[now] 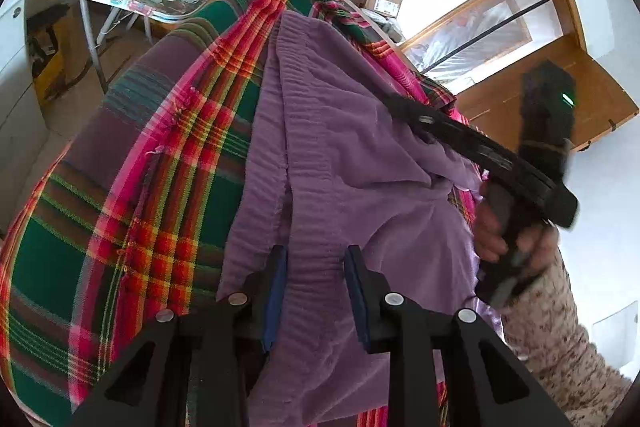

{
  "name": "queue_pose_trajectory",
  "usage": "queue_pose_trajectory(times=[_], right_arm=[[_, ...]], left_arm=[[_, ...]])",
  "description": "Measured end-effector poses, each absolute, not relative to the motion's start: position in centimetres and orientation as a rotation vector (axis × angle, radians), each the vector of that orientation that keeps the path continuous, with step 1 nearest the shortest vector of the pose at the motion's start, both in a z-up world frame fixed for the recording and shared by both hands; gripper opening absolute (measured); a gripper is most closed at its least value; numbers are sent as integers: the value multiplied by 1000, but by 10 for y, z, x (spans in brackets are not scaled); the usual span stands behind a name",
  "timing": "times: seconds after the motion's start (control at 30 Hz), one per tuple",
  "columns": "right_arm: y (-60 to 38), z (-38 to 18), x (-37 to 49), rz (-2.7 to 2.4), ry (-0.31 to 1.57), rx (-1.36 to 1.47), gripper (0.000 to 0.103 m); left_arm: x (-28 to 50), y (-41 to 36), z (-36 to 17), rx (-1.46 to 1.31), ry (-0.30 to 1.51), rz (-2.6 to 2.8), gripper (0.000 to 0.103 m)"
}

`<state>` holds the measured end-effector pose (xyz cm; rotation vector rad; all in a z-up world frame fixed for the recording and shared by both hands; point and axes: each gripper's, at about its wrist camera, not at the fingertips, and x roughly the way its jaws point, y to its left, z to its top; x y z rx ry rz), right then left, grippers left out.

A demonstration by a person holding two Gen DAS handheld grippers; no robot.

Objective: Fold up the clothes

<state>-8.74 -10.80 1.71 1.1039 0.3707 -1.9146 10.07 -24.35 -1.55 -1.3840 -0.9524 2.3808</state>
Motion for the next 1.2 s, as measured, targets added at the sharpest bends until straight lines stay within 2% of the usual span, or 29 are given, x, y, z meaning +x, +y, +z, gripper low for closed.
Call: queue_pose_trajectory(times=[0.2, 0.27, 0.3, 0.4, 0.73, 0.9, 1.17, 1.2], right_arm=[[-133, 4, -85, -1881, 414, 1103, 43], [-135, 1, -83, -1887, 417, 1088, 24], [-137, 1, -81, -1884, 436, 1082, 6], [-144, 0, -76, -1876, 500, 1055, 3], [-149, 26, -86, -1966, 385, 998, 2], [-159, 38, -92, -1995, 342, 964, 2], [-171, 30, -116, -1977, 376, 1019, 0], [-171, 29, -117, -1966, 375, 1024, 4]], left_arm=[[100, -243, -16, -1372, -929, 2369, 29], [100, -244, -16, -1368, -934, 2360, 29], [100, -245, -16, -1366, -937, 2356, 29], [99, -246, -17, -1360, -945, 2342, 28], [105, -274, -14, -1237, -1109, 2344, 26], [103, -280, -11, -1219, -1113, 2383, 26], [101, -291, -26, -1262, -1180, 2373, 26], [101, -291, -26, -1264, -1172, 2378, 26]])
